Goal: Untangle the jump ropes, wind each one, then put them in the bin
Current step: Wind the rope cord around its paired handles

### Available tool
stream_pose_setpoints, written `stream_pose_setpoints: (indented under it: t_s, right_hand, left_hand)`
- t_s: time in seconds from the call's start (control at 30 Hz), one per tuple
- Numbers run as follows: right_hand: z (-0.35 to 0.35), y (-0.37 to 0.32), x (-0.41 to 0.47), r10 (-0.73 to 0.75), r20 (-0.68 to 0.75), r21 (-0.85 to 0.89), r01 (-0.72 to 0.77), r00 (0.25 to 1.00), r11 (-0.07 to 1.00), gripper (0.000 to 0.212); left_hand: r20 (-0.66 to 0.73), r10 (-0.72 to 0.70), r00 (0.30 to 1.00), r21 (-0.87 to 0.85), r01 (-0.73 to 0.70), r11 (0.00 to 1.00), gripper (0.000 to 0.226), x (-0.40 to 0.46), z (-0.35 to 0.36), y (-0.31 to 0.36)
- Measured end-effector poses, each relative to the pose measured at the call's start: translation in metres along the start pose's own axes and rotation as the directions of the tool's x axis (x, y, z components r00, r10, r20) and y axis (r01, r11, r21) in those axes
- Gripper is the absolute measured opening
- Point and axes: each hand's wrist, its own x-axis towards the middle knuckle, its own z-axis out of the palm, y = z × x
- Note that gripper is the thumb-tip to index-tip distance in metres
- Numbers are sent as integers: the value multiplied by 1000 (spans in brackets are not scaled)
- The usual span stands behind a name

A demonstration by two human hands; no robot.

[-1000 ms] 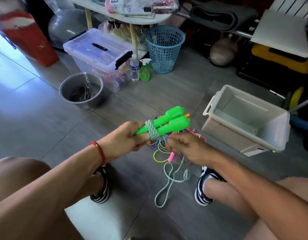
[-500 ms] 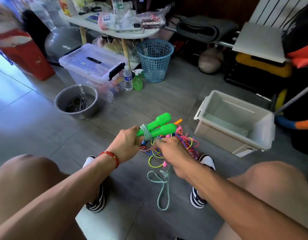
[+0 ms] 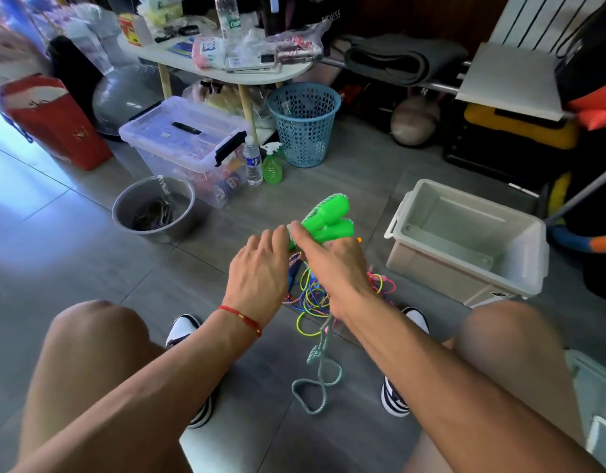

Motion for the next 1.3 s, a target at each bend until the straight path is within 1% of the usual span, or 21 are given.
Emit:
stream_pose_setpoints:
  t_s: [0.07,0.13,0.2,0.27,0.3,0.33,0.37,0.4,0.43,0.5,0.57,0.6,0.67,0.73,0.8,0.83,0.93,1.0,1.07,1.2,1.3]
  right_hand:
    - [-5,-1,5,20,12,81,-21,1000,997,46]
    - [-10,-1,7,-24,75,79,18,997,997,50]
    - [-17,-5,9,-131,117,-30,136,984,990,59]
    - [-25,-8,13,-200,172,-143,225,965,964,62]
    - [-31,-9,15,-228,205,-171,264,952,949,62]
    - [-35,-9,17,-263,246,-190,313,933,931,61]
    - [-40,-11,16,-290,303,-200,358,908,912,60]
    - [-44,-12,15,-300,374,-188,389,878,902,54]
    - [-47,-15,13,-306,455,-152,412,836,899,40]
    - [-50,-18,8,-304,603,-46,413,738,910,14]
    - [-51,-18,7,-302,649,16,384,698,923,10]
    - [-52,-16,10,-307,645,21,386,700,922,13]
    - [-51,-11,14,-329,614,-42,446,718,894,19]
    - [-50,-6,16,-339,560,-163,502,756,849,35]
    - [-46,-2,18,-356,505,-224,518,786,826,48]
    - [-43,0,19,-366,495,-219,521,788,825,49]
    - [-35,5,20,-391,462,-176,515,796,839,34]
    - [-32,4,17,-401,414,-195,510,817,838,29]
    - [-32,2,15,-415,367,-220,511,833,831,29]
    - [-32,-7,10,-384,374,-270,495,844,825,36]
    - [-30,-10,9,-304,398,-393,460,866,796,37]
  left_hand:
    - [-53,54,997,-21,-56,998,46,1,2,0]
    - [-107,90,990,-149,-106,983,41,-2,1,2]
    - [-117,87,989,-299,-118,947,41,-7,-3,3]
    - [-50,31,998,-457,-51,888,50,-11,-12,2]
    - [21,-28,999,-585,35,810,54,-11,-17,1]
    - [137,-111,984,-745,176,644,57,-8,-24,1]
    - [288,-173,942,-861,334,384,58,-3,-32,1]
    - [431,-164,887,-877,455,156,54,2,-39,-3]
    - [529,-75,845,-847,532,17,49,7,-45,-7]
    - [605,152,782,-783,619,-67,60,10,-51,-12]
    - [593,297,749,-747,649,-145,72,9,-49,-13]
    - [567,320,759,-753,635,-171,72,8,-48,-14]
    - [526,300,796,-800,583,-144,64,9,-45,-13]
    - [488,259,834,-845,525,-100,56,11,-45,-10]
    - [460,200,865,-869,485,-98,52,12,-43,-7]
    - [446,162,880,-878,466,-111,51,12,-42,-5]
    - [420,53,906,-895,423,-145,52,11,-37,0]
    - [409,14,912,-902,407,-147,44,11,-35,3]
    - [384,-7,923,-918,381,-106,39,12,-35,2]
    - [309,-49,950,-949,312,56,44,13,-33,-3]
    - [287,-158,945,-947,305,105,42,14,-27,-4]
